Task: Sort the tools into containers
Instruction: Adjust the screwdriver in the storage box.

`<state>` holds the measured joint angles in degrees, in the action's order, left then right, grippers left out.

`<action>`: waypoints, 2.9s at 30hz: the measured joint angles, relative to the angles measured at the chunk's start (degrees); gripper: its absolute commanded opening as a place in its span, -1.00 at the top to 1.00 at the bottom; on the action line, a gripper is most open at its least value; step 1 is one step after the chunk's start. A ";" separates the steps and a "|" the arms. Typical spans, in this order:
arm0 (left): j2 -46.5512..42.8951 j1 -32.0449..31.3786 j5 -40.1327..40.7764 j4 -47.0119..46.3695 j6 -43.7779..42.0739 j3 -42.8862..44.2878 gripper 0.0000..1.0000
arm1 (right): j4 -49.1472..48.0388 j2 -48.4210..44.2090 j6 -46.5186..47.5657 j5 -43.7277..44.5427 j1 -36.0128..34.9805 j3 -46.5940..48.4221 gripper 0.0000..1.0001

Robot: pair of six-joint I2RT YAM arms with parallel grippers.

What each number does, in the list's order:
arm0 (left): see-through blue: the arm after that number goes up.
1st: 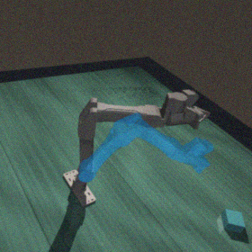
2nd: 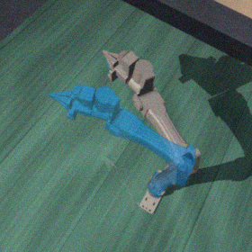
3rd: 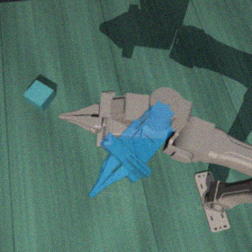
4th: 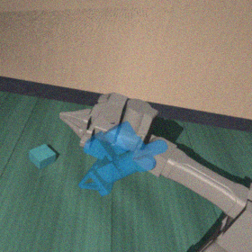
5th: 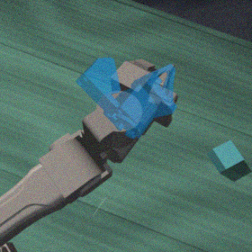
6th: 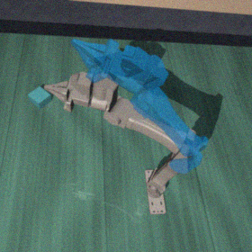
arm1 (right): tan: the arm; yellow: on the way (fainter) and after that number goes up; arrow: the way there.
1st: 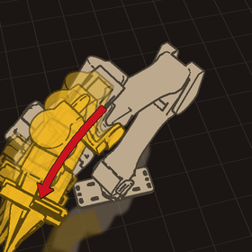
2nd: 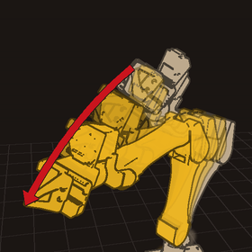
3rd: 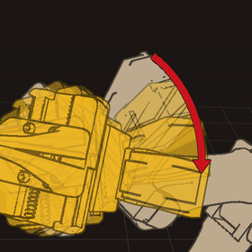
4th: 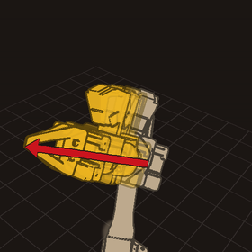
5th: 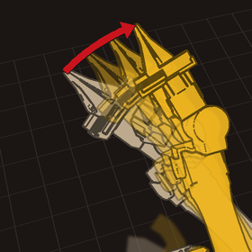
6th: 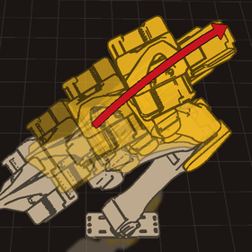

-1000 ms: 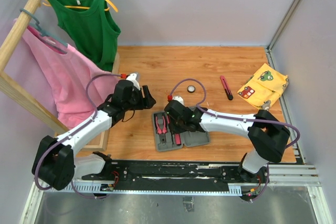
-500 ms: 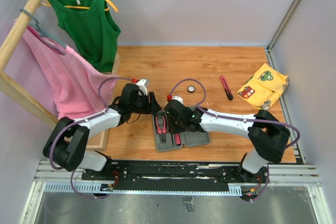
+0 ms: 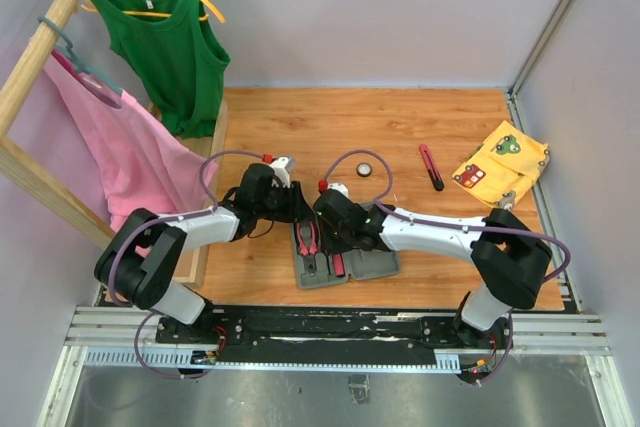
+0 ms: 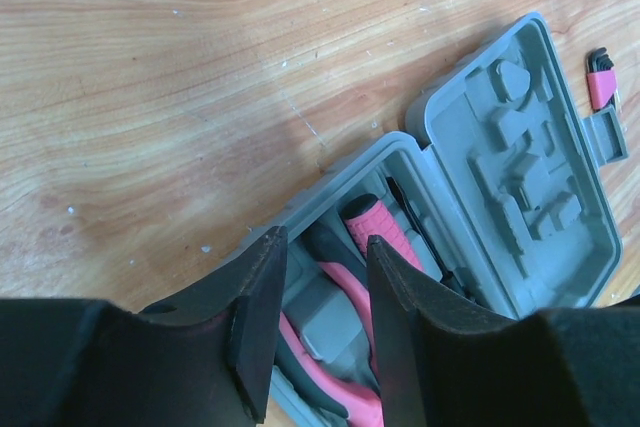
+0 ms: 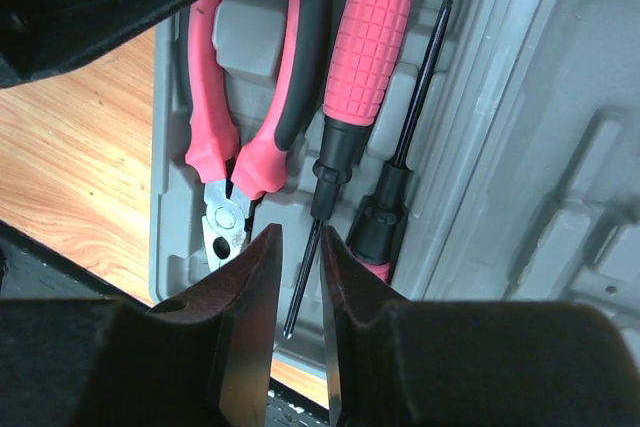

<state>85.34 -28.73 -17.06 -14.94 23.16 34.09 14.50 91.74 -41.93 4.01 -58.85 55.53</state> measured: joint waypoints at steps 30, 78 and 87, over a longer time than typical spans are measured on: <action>1.97 -2.19 1.68 -3.69 -0.68 -0.02 0.20 | 0.90 4.57 0.28 0.79 0.11 2.43 0.73; -9.46 -6.43 9.64 9.64 1.88 0.87 0.09 | -2.34 -8.83 -0.81 3.30 1.75 -8.55 0.62; -8.61 -11.72 17.68 16.92 7.74 6.12 0.34 | -3.13 -12.76 -2.89 4.24 1.75 -11.37 0.60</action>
<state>76.73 -40.45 0.62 1.98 30.89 40.21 11.38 78.98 -44.82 8.25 -57.10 44.16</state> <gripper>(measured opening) 0.341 0.197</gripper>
